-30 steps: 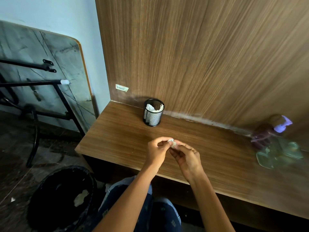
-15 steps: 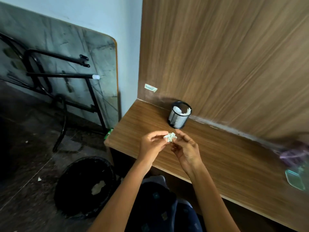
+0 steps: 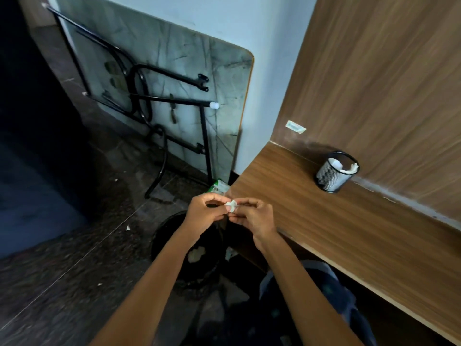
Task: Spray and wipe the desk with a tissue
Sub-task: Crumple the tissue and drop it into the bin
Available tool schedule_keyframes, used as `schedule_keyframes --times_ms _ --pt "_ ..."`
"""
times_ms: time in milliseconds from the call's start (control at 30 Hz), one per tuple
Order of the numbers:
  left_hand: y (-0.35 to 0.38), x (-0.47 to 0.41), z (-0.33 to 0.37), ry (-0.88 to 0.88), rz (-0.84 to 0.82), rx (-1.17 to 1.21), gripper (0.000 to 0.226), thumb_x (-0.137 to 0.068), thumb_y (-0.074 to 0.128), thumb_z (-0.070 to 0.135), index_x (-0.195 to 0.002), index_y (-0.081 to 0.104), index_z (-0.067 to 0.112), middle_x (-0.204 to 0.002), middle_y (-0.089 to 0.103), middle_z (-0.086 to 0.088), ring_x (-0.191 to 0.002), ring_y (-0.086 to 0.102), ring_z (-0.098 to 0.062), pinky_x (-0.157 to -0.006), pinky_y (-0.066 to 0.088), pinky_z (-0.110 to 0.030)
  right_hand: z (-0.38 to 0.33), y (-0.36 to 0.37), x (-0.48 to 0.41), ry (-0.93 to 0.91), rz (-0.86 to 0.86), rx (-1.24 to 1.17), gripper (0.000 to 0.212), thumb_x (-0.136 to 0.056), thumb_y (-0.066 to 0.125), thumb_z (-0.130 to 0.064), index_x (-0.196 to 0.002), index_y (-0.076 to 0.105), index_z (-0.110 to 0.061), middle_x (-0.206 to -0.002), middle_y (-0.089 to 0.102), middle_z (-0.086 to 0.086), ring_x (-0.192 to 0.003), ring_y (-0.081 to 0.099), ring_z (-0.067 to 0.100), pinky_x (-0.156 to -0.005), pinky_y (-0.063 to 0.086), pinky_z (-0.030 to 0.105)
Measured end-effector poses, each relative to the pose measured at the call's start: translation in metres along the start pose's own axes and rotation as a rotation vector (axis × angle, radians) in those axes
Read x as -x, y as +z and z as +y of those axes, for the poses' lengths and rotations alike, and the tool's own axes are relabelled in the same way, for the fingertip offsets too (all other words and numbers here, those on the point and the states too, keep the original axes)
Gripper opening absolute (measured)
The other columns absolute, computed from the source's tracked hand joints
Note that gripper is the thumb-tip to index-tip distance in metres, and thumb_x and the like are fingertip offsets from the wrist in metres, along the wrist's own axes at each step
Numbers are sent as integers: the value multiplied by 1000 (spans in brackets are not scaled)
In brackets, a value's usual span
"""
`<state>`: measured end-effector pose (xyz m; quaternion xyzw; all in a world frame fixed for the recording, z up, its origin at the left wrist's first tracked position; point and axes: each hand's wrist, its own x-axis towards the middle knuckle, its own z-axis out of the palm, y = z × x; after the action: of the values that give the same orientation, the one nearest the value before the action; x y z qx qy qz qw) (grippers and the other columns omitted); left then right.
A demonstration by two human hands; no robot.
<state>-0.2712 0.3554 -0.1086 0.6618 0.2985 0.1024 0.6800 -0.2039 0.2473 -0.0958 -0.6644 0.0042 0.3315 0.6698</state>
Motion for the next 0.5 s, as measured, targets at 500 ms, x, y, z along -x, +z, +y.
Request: schedule_keyframes --times_ms 500 --pt "-61 -3 -78 -237 320 -237 21 -70 75 -1 -90 70 -1 -86 69 -12 -83 63 -23 -76 52 -31 83 85 -21 67 -50 749 24 -87 56 -5 -108 66 -5 -106 66 15 -99 62 26 -87 51 38"
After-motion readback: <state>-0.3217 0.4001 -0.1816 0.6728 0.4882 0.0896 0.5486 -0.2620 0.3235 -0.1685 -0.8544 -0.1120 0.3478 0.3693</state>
